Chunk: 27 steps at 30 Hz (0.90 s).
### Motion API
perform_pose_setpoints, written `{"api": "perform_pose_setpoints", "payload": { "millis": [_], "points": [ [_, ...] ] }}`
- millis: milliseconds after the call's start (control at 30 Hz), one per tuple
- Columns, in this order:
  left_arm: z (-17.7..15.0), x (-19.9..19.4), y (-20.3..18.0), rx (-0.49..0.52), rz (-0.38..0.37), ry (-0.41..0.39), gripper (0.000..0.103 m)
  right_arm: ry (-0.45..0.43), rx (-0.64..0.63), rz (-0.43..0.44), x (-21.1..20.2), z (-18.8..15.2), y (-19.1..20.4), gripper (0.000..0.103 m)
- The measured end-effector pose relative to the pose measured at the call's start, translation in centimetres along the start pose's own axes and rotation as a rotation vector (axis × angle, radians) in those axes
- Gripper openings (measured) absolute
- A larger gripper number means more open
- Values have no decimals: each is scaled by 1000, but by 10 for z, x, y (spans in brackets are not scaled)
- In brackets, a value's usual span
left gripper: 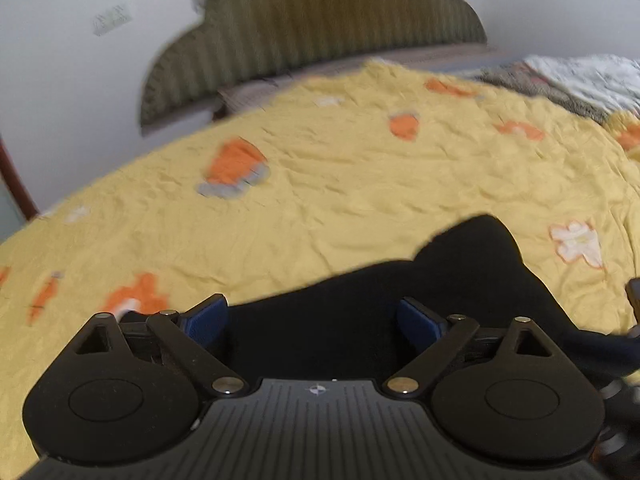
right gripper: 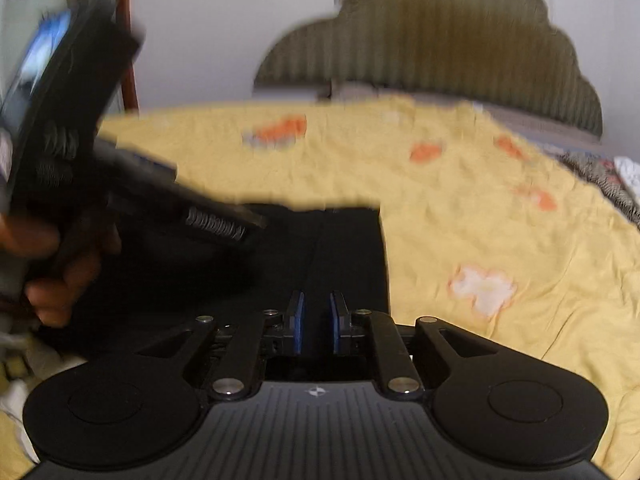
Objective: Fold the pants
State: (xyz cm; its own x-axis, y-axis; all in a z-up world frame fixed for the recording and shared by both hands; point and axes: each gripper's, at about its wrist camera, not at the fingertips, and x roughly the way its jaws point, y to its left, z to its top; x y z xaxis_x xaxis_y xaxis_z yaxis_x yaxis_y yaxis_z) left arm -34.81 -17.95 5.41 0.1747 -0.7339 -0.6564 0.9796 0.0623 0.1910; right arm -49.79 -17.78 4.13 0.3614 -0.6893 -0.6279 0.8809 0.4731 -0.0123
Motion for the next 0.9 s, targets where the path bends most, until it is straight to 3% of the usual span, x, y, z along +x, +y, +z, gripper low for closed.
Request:
{"api": "perform_pose_setpoints", "payload": {
  "millis": [67,133,200,300,367,500,700,900],
  "points": [
    [-2,7,0,-21,-10,37,90,-9,31,-37,4,-2,-5,20],
    [-5,-1,3,-46,0,12,91,-30,72,-60,-7,2,-8,20],
    [-7,-11,4,-46,23,-3,91,-61,72,-22,-18,6,-4,20],
    [-10,-21,11,-93,54,4,92,-41,62,52,-13,5,7,20],
    [-14,-27,15,-116,51,23,92,-4,28,11,-2,1,13,19],
    [-27,-42,27,-158,61,46,92,-24,-3,-58,-7,-1,23,24],
    [-47,-67,39,-213,78,56,92,-72,33,40,-30,0,33,24],
    [-70,-87,42,-256,123,65,92,-98,33,82,-47,-6,44,24]
  ]
}}
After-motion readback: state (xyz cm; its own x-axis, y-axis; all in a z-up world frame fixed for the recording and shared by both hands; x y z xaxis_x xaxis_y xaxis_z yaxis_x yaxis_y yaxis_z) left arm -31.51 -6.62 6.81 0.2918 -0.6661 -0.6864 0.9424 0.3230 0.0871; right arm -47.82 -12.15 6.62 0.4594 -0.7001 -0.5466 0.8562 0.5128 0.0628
